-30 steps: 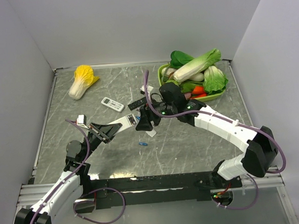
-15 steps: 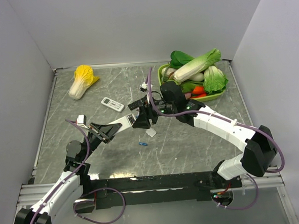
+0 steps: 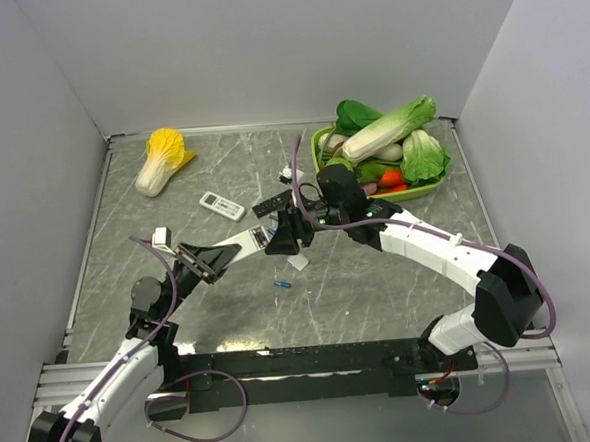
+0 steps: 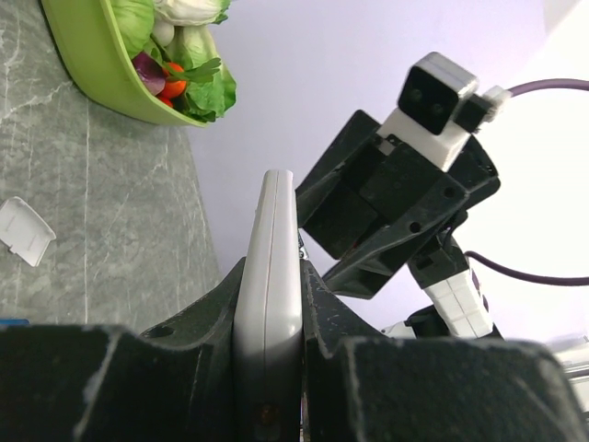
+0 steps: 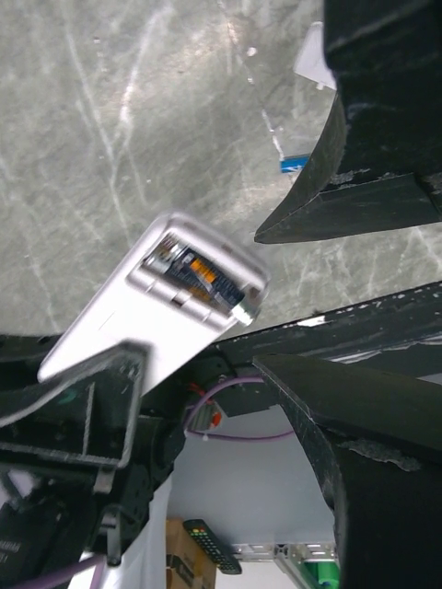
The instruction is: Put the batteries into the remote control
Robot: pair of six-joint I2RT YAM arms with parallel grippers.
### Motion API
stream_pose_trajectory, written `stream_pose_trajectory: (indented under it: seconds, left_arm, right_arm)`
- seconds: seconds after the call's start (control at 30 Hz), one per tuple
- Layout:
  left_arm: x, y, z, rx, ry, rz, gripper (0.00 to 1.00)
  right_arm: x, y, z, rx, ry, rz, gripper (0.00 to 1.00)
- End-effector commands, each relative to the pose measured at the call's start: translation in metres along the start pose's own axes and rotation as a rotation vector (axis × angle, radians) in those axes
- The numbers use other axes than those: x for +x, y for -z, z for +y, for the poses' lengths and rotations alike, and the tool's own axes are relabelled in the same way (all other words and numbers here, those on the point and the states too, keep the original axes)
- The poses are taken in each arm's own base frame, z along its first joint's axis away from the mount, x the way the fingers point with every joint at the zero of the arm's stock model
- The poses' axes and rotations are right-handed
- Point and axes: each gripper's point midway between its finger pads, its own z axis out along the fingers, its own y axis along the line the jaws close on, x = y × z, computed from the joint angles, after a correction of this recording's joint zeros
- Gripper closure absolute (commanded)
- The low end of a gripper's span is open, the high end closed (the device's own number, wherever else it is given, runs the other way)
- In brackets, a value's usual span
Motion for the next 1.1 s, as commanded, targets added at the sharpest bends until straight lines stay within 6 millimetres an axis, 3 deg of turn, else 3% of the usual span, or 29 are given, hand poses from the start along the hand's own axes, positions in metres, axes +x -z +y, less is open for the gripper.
stream_pose_trajectory:
  seconds: [0.0, 0.37, 1.07]
  left_arm:
    - [0.000, 0.002, -0.016, 0.070, -0.019, -0.001, 0.99]
    - [0.001, 0.000, -0.019, 0.077, -0.027, 0.011, 0.99]
    - [0.002, -0.001, -0.022, 0.089, -0.037, 0.018, 0.99]
  right_arm:
    - [-0.003, -0.001, -0.009, 0.010, -0.008, -0.026, 0.42]
    - [-0.005, -0.003, -0.001, -0.047, -0.012, -0.032, 0.42]
    - [-0.010, -0.010, -0.003, -0.061, -0.031, -0.030, 0.44]
